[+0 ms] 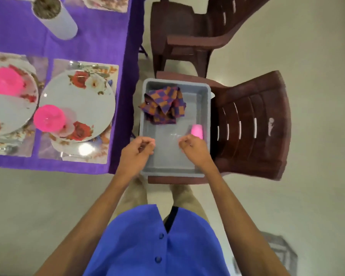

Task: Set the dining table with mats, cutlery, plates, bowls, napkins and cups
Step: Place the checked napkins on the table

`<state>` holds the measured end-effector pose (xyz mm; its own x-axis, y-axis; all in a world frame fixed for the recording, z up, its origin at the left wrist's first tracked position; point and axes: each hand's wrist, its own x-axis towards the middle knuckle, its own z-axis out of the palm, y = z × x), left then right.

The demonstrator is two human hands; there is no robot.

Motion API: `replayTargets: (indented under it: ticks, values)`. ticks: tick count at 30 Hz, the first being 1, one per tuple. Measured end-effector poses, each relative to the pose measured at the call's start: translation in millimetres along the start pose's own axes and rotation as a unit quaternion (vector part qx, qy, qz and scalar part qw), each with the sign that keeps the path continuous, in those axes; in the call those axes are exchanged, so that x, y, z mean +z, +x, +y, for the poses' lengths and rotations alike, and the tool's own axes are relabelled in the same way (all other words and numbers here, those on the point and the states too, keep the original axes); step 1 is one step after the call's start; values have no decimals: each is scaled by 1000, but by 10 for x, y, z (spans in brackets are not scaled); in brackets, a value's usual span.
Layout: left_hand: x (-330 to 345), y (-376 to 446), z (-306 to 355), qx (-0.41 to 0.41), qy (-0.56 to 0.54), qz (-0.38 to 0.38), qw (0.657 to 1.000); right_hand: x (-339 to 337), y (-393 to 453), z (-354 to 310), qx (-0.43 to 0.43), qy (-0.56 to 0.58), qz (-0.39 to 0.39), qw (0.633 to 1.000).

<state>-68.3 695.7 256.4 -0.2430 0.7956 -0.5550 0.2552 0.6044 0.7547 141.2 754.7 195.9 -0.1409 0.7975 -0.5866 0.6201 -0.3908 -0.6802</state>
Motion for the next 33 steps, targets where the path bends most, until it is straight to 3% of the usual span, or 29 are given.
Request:
replayTargets:
  ticks: [8, 11, 13, 17, 21, 25, 33]
  values:
    - [160, 365, 112, -18, -59, 43, 997, 253, 934, -192, -16, -56, -47, 997]
    - [89, 460, 100, -48, -76, 63, 994, 298, 1263, -222, -69, -145, 27, 987]
    - [5, 494, 52, -68, -86, 78, 991, 325, 1508, -297, -131, -267, 53, 953]
    - [-140, 576, -110, -84, -86, 98, 988, 364, 2110, -425, -254, -492, 7, 833]
    - [-205, 637, -374, -108, -78, 122, 983, 464, 2559, -338, -196, -555, -35, 808]
    - [-240, 728, -455, -113, -65, 94, 987, 418, 2586, -186, -172, -556, -18, 813]
    - [-418, 993, -298, -86, -39, 55, 994, 16, 2407, -170, -147, -313, 16, 938]
